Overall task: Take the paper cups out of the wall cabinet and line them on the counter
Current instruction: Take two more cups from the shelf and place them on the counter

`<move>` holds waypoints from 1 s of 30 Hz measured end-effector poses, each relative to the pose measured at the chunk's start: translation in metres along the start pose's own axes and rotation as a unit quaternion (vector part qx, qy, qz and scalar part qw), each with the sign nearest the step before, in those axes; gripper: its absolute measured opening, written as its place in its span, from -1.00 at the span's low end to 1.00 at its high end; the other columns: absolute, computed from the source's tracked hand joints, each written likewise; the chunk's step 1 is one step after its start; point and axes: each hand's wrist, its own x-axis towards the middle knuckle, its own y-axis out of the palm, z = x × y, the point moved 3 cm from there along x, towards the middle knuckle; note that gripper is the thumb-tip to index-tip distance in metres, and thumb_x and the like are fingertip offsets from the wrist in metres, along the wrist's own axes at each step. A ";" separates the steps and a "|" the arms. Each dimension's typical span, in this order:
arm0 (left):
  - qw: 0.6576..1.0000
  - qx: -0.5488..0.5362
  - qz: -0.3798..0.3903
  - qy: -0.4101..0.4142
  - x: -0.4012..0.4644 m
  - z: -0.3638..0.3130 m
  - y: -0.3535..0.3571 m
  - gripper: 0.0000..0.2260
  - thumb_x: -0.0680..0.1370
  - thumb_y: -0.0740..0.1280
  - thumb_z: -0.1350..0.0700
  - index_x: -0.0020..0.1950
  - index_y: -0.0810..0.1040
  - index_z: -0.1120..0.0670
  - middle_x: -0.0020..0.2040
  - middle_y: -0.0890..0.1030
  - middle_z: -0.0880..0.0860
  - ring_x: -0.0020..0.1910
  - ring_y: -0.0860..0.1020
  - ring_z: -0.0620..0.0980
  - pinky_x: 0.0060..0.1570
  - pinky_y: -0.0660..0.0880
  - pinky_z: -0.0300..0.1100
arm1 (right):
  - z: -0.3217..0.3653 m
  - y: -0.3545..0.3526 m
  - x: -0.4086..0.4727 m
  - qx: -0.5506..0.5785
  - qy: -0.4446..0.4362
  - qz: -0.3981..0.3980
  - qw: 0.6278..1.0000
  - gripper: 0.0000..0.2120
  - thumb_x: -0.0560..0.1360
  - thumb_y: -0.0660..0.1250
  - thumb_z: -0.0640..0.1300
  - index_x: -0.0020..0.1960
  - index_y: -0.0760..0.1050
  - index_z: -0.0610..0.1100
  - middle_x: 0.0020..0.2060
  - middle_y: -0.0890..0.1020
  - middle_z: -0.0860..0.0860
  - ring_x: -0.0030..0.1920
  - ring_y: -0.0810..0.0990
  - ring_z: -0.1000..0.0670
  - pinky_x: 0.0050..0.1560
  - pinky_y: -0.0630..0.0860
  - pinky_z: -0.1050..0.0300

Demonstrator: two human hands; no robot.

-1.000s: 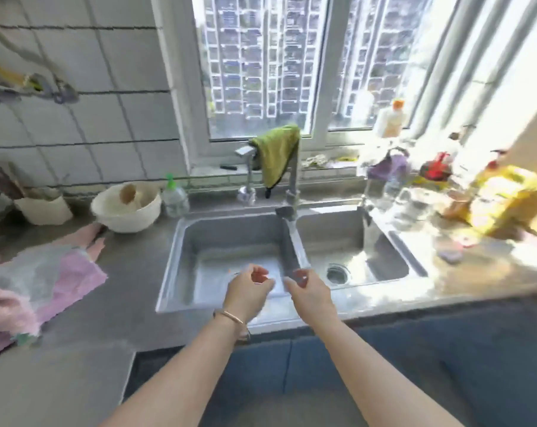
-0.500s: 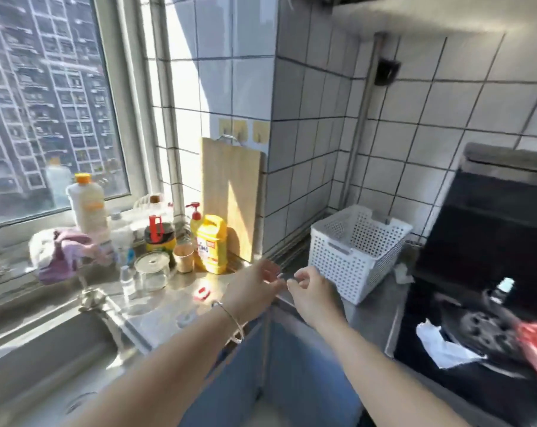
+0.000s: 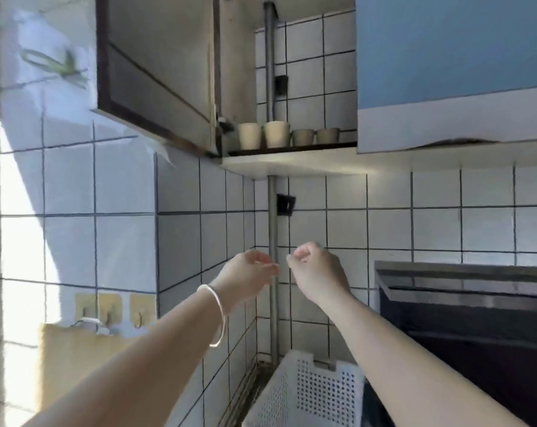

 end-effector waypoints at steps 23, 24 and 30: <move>0.931 -0.016 -0.321 0.171 0.271 -0.129 -0.100 -0.47 0.46 0.34 0.01 0.36 0.32 0.19 0.27 0.49 0.18 0.21 0.49 0.15 0.06 0.42 -0.10 | 0.096 -0.037 0.286 0.068 -0.205 -0.175 0.961 -0.58 0.48 0.28 -0.14 0.30 0.31 -0.20 0.14 0.51 -0.13 0.02 0.46 -0.06 -0.04 0.39 0.14; 0.932 -0.002 -0.323 0.165 0.280 -0.133 -0.103 -0.44 0.46 0.34 0.01 0.37 0.30 0.21 0.29 0.46 0.21 0.24 0.47 0.19 0.12 0.43 -0.06 | 0.099 -0.037 0.296 0.069 -0.188 -0.172 0.965 -0.55 0.48 0.28 -0.13 0.32 0.30 -0.22 0.18 0.50 -0.14 0.05 0.47 -0.09 -0.04 0.38 0.16; 0.942 0.079 -0.300 0.131 0.322 -0.144 -0.118 -0.34 0.43 0.38 -0.04 0.38 0.24 0.28 0.35 0.41 0.25 0.29 0.44 0.20 0.17 0.42 -0.07 | 0.123 -0.030 0.338 -0.027 -0.076 -0.078 0.994 -0.51 0.46 0.32 -0.07 0.30 0.37 -0.28 0.14 0.53 -0.16 0.00 0.50 -0.11 -0.29 0.38 0.18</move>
